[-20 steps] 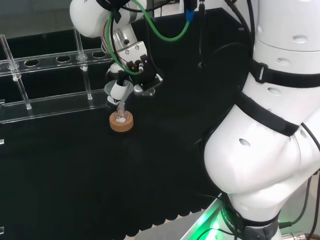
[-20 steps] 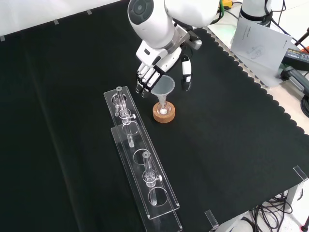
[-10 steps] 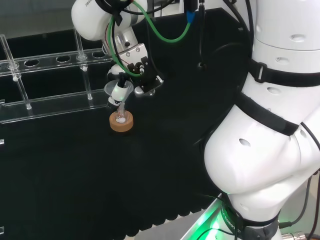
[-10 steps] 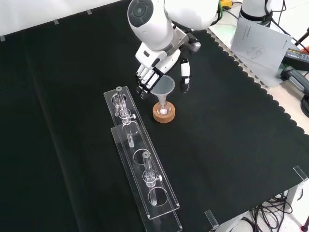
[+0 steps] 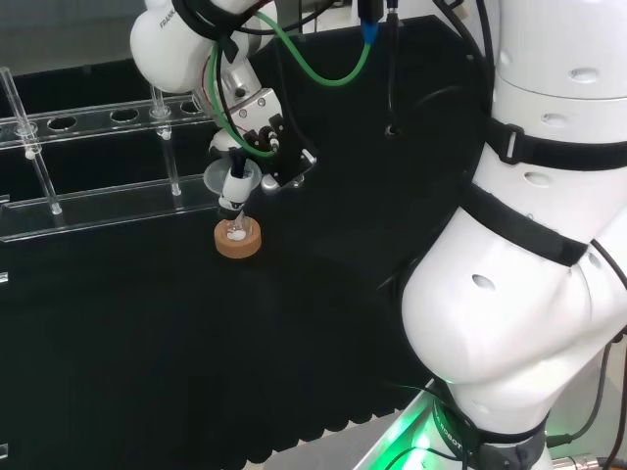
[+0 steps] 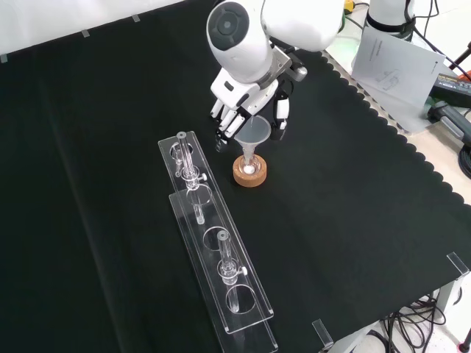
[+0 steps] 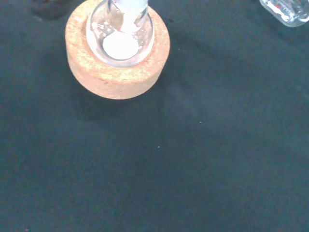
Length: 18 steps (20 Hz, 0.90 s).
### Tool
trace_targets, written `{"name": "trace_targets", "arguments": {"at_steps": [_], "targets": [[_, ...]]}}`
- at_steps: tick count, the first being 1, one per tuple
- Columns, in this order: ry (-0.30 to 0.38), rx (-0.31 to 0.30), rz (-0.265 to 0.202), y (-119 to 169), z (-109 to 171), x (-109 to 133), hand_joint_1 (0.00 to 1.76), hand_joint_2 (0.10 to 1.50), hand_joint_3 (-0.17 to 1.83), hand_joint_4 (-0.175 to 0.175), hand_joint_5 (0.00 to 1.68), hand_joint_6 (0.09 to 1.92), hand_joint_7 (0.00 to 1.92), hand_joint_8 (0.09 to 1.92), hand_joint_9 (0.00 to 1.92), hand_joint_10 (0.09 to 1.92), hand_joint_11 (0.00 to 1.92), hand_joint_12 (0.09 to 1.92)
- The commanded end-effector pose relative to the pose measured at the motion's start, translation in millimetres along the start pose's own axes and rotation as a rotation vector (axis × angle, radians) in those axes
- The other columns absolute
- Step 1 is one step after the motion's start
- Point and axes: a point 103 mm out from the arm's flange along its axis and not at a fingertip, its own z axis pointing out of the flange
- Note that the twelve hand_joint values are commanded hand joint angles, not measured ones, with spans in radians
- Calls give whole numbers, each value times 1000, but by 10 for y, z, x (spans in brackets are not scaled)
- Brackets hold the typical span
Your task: Remove the funnel from the round-bottom flask.
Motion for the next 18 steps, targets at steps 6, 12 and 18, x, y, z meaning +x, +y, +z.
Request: {"name": "trace_targets", "arguments": {"at_steps": [6, 12, 18], "targets": [[-54, -83, 27, -75, -108, -19, 815, 796, 427, -10, 708, 275, 510, 681, 921, 515, 537, 1261], [-44, -110, 27, -145, -225, -52, 803, 803, 483, 38, 890, 650, 628, 695, 983, 492, 560, 1258], [-23, -139, 27, -244, -382, -80, 795, 809, 489, 48, 926, 681, 719, 718, 1005, 496, 570, 1259]]}}
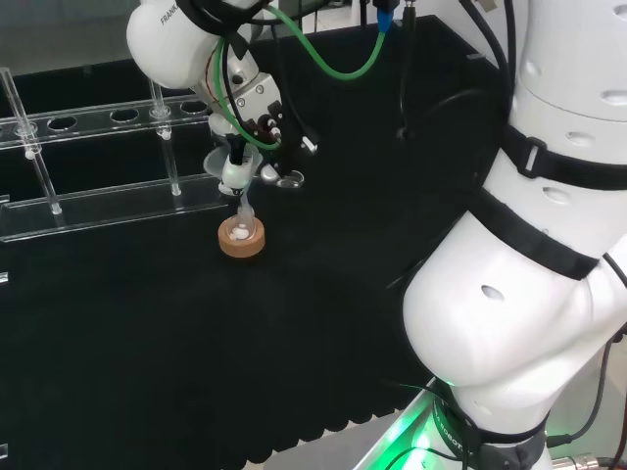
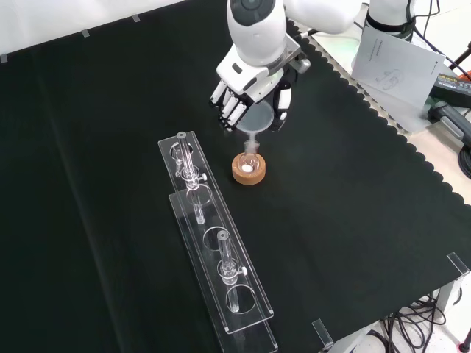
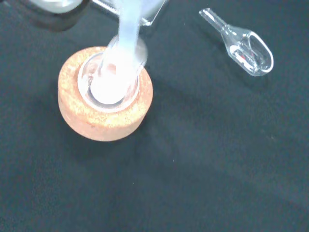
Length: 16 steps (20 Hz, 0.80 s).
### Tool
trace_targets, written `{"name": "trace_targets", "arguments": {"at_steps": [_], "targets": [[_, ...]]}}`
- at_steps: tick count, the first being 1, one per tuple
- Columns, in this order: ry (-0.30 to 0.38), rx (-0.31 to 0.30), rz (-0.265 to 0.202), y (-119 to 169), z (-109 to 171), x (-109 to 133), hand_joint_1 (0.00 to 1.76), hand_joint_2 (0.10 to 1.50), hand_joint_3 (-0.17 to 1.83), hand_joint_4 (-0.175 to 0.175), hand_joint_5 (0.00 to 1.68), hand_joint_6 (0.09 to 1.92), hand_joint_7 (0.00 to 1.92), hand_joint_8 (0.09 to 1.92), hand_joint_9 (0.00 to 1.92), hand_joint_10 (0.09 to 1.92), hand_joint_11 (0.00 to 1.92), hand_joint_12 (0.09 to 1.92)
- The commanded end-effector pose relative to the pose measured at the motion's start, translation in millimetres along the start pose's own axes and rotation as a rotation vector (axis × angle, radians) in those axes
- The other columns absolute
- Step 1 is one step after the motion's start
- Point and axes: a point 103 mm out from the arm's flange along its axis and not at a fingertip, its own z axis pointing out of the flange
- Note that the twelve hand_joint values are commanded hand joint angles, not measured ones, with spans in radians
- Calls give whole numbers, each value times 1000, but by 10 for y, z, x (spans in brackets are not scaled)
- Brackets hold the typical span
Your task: Remove the funnel from the round-bottom flask.
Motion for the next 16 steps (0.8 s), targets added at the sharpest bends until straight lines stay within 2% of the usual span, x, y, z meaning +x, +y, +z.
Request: {"name": "trace_targets", "arguments": {"at_steps": [1, 16], "targets": [[23, -26, -2, -84, -157, -29, 793, 809, 490, 48, 926, 682, 724, 718, 1007, 495, 571, 1258], [47, -173, 24, -322, -886, -203, 777, 805, 493, 41, 904, 697, 735, 710, 1011, 490, 574, 1252]]}}
